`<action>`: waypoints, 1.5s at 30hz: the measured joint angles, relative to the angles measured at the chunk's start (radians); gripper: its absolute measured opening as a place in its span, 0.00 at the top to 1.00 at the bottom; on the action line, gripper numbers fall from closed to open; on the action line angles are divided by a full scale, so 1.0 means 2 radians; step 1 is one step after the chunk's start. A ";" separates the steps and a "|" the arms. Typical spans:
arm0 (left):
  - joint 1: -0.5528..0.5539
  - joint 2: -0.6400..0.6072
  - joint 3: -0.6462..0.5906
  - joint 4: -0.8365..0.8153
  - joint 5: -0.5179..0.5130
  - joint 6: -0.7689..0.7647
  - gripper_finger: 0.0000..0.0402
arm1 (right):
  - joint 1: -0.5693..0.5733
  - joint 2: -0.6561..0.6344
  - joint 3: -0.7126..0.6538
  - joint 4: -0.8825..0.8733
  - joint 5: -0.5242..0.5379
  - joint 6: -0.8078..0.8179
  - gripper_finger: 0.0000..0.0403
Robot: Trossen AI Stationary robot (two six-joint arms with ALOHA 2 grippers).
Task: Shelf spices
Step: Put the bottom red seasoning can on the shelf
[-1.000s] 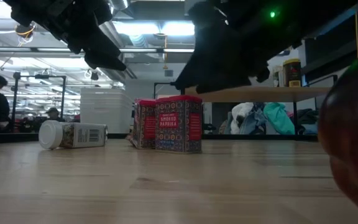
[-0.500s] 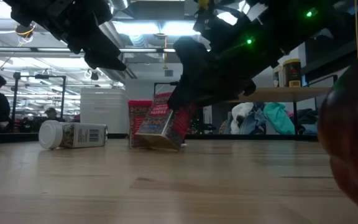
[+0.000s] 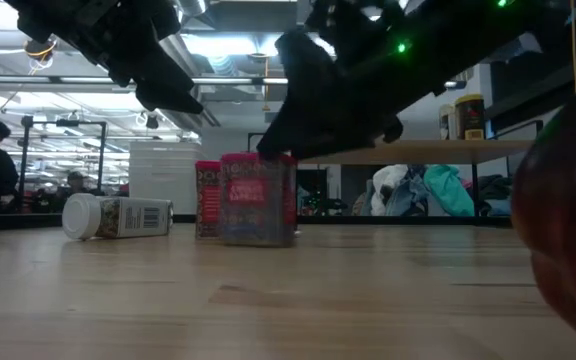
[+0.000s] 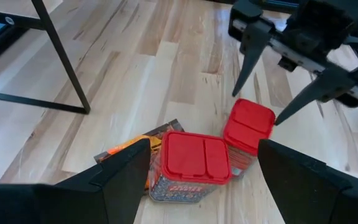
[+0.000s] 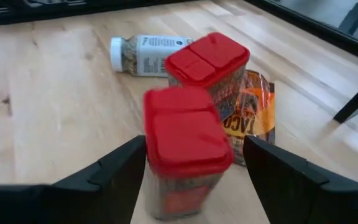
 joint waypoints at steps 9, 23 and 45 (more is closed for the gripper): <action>0.000 0.000 0.000 0.000 0.000 0.000 0.28 | -0.002 -0.034 0.000 0.006 -0.037 -0.011 0.32; 0.000 0.000 0.000 0.000 0.000 0.002 0.28 | -0.010 -0.035 0.000 -0.004 -0.037 -0.019 0.09; 0.000 0.000 0.000 0.000 0.000 0.010 0.28 | -0.052 -0.036 -0.004 -0.056 -0.165 -0.075 0.35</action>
